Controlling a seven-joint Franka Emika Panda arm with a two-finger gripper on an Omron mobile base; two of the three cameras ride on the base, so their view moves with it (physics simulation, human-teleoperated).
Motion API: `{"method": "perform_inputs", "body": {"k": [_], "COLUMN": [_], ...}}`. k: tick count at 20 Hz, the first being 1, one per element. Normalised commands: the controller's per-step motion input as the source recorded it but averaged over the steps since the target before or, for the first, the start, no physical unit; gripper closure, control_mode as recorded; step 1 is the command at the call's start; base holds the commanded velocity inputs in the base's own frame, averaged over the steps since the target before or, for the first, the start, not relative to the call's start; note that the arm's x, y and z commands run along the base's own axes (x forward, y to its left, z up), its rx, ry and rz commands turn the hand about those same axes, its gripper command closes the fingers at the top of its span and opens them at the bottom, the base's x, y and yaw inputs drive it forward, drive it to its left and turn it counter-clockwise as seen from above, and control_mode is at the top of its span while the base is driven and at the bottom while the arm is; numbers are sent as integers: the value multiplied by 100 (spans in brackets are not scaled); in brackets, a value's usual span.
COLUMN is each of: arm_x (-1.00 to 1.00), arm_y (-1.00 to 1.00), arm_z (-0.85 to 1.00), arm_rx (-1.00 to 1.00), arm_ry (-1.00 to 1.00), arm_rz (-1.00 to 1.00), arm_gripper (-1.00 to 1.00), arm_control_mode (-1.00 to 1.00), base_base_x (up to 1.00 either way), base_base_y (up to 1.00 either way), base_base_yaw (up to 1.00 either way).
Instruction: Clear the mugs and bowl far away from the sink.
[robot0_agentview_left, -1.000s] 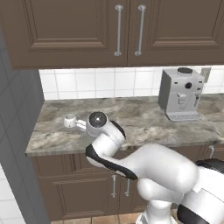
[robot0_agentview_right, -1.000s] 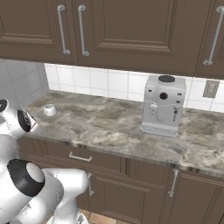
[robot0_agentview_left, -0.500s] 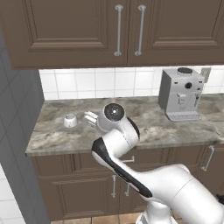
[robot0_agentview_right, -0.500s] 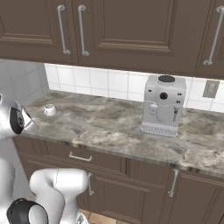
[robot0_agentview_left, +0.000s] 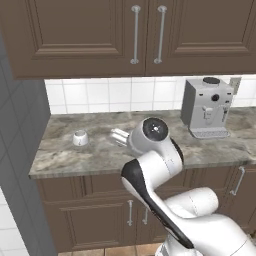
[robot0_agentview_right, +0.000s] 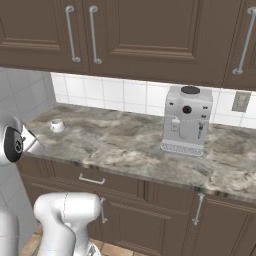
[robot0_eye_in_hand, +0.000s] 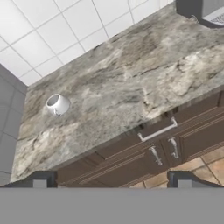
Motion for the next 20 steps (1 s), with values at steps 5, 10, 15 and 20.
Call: {"method": "perform_inputs", "body": {"k": [5,10,15,20], "arm_x": [-31,-29,-48,-65], "arm_y": [-30,-39,-35,-31], "arm_z": [44,63,59,35], "arm_rx": [-13,-5,0,0], "arm_ry": [2,6,16,15], "arm_rz": [8,6,1,0], "arm_gripper": [-100,-100,-100,-100], "arm_control_mode": [-100,-100,-100,-100], "base_base_x": [0,0,0,0], "base_base_y": [0,0,0,0], "base_base_yaw": [0,0,0,0]}}
